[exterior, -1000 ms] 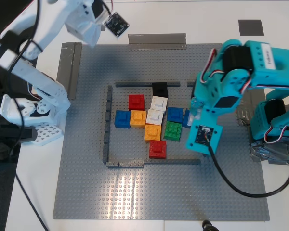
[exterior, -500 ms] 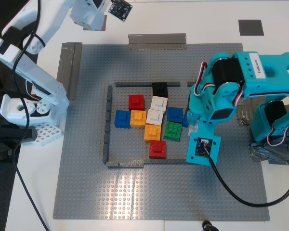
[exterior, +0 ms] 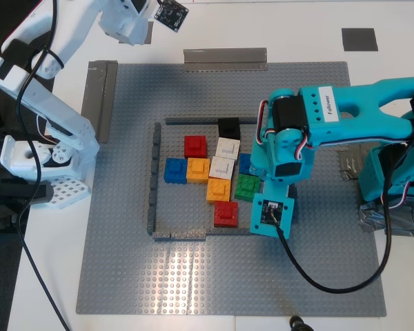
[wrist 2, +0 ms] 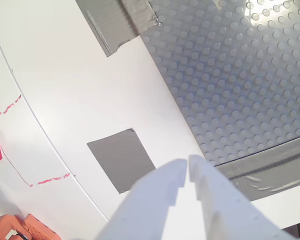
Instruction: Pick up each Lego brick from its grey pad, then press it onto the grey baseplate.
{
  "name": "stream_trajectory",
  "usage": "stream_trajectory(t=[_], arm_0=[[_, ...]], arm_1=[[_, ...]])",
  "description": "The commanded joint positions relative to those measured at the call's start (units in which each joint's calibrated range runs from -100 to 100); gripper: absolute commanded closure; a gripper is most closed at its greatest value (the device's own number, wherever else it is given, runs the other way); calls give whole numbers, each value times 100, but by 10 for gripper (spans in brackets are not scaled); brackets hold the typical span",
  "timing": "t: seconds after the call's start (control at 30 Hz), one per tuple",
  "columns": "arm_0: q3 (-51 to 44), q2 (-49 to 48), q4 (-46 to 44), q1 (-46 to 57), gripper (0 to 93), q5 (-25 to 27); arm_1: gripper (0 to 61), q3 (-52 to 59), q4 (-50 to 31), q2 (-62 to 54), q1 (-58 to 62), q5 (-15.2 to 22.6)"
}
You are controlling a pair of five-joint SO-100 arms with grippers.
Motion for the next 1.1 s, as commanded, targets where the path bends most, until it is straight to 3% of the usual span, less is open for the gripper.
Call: stream_trajectory(t=[0.0,0.3,0.47,0.63,1.07], arm_0=[[-173,-21,-32,-42,927,7],[143,-13,-41,-50,927,17],[513,-21,-244,-50,927,2],[802,-73,-496,-50,927,-12],[865,-81,-529,-267,927,-90]], arm_1=[[612,-14,10,-378,70,5],[612,-294,66,68,230,-15],[612,-935,538,446,128,-141],[612,-809,416,300,78,-161],[612,-610,1051,-181,208,-49]])
